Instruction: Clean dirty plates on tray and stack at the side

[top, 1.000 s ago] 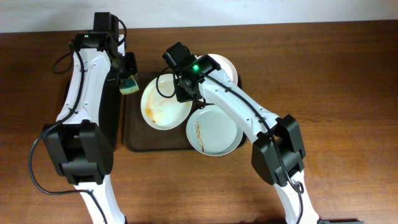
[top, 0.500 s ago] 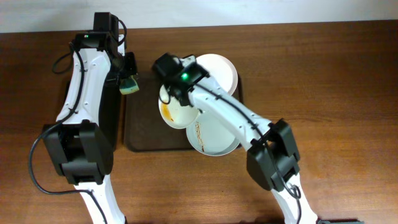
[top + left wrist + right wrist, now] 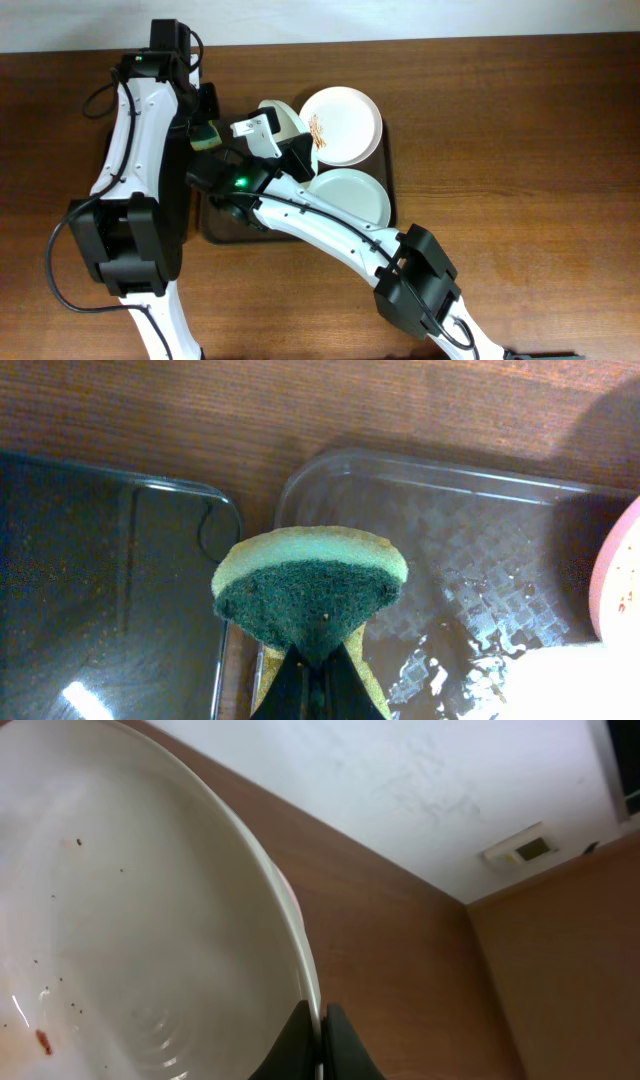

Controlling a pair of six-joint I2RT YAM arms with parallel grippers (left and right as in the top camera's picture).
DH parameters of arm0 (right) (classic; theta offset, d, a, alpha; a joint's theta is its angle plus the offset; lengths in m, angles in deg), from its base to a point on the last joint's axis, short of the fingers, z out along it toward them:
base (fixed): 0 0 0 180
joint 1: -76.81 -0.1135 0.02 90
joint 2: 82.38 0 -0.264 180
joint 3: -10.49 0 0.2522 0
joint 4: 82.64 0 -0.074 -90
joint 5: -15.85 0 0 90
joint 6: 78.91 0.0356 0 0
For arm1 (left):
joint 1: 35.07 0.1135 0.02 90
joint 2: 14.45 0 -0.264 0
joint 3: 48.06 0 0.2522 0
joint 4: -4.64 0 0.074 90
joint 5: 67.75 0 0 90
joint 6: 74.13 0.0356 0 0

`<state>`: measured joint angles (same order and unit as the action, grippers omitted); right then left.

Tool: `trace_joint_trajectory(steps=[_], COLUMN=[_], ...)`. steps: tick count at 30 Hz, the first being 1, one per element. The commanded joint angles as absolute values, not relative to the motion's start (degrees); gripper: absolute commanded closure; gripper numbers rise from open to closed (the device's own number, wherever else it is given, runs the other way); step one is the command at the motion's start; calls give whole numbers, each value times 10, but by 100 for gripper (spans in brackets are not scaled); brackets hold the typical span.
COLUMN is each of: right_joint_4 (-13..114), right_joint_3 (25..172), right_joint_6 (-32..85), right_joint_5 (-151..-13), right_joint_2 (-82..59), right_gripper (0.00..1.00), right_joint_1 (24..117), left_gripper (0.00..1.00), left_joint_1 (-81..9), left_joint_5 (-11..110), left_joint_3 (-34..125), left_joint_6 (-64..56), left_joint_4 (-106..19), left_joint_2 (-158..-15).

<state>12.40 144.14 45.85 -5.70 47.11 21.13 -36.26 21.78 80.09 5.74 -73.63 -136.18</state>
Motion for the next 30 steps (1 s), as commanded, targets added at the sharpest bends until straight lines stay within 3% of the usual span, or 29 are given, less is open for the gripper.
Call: trace_joint_trajectory(steps=[1,7,10,16,21,30], right_joint_4=[113,95,103,129,177,183], right_joint_3=[1455,1454,1455,1455,1455,1455], right_joint_6=[515,656,656,617,552,548], right_joint_5=[0,-93,-158,-290,-396,-416], right_joint_2=[447,447,447,447,447,447], right_gripper=[96,96,96,96,96,96], right_joint_1=[206,230,249,286,300,316], left_gripper=[99,99,99,99,99,99], left_joint_1=[-352,-349,-361,-381,-399,-427], left_joint_5=[210,325,434,527,536,536], left_joint_3=[809,800,755,630,604,523], left_joint_6=[54,54,56,63,69,92], left_joint_4=[-730,-765,-752,-641,-566,-509], left_joint_2=[-1356,-1356,-1356,-1356,-1356,-1356])
